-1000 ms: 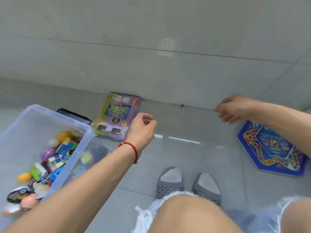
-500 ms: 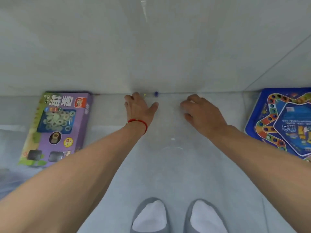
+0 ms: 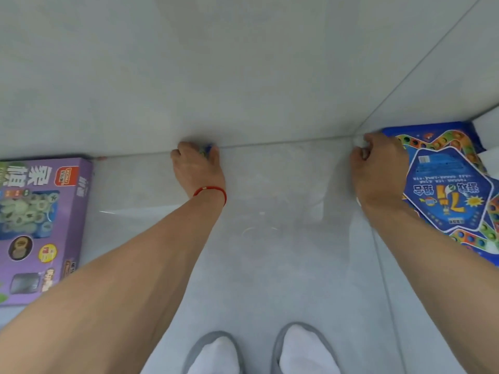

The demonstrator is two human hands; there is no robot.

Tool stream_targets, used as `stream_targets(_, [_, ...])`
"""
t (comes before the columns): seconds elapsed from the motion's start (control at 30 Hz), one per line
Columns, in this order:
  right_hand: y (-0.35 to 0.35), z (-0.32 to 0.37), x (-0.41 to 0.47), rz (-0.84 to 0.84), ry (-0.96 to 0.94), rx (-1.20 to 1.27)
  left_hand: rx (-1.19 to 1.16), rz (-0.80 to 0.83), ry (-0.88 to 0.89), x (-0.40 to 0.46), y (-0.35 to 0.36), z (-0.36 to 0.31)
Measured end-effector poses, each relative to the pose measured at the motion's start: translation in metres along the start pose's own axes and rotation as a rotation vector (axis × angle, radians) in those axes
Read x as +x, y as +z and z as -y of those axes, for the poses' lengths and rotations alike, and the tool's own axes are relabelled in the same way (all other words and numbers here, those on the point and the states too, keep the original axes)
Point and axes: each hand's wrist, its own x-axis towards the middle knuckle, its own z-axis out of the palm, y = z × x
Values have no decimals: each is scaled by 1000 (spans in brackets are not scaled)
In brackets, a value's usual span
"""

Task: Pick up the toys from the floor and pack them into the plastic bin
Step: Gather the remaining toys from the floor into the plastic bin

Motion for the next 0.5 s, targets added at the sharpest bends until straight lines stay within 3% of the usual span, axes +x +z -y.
stream_targets(0.2, [-3, -12, 30, 131, -117, -357, 84, -12, 81, 3, -7, 1])
stream_targets(0.5, [2, -14, 17, 179, -170, -381, 153, 147, 354, -1, -11, 3])
